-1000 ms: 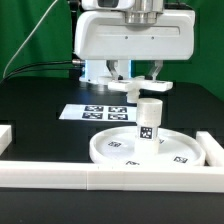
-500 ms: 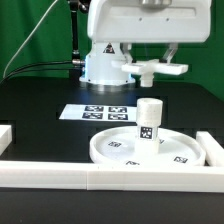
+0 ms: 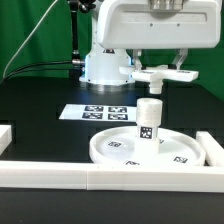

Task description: Assemble round table

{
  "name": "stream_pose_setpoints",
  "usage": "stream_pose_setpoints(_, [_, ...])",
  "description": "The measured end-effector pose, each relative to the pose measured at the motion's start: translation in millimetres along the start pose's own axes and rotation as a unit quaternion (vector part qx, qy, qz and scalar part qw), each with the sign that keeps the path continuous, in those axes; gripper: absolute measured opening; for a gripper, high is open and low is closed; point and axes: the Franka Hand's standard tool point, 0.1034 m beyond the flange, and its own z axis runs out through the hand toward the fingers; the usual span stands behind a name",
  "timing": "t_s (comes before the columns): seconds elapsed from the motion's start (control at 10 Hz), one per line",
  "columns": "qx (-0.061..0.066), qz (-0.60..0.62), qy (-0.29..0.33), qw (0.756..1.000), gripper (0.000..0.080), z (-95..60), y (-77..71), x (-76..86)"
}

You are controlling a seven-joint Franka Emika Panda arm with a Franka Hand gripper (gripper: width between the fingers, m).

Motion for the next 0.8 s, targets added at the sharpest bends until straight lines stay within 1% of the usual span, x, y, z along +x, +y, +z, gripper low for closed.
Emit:
stream_pose_setpoints(0.2, [0.000,-0.017,-0.003,1.000,0.0445,5.8,5.4,-0.9])
stream_pose_setpoints(0.5, [0.000,-0.019,-0.004,1.000,0.0445,6.6,4.3,-1.2])
stream_pose_setpoints(0.6, [0.000,-0.022,-0.002,1.000,0.0445,6.9,4.7,-0.6])
stream_pose_setpoints(0.7, [-0.003,-0.038,0.009,0.999,0.0445,7.7,8.4,3.6])
stream_pose_setpoints(0.8, [-0.003,-0.045,0.003,0.999,0.0445,15.2,12.4,2.0])
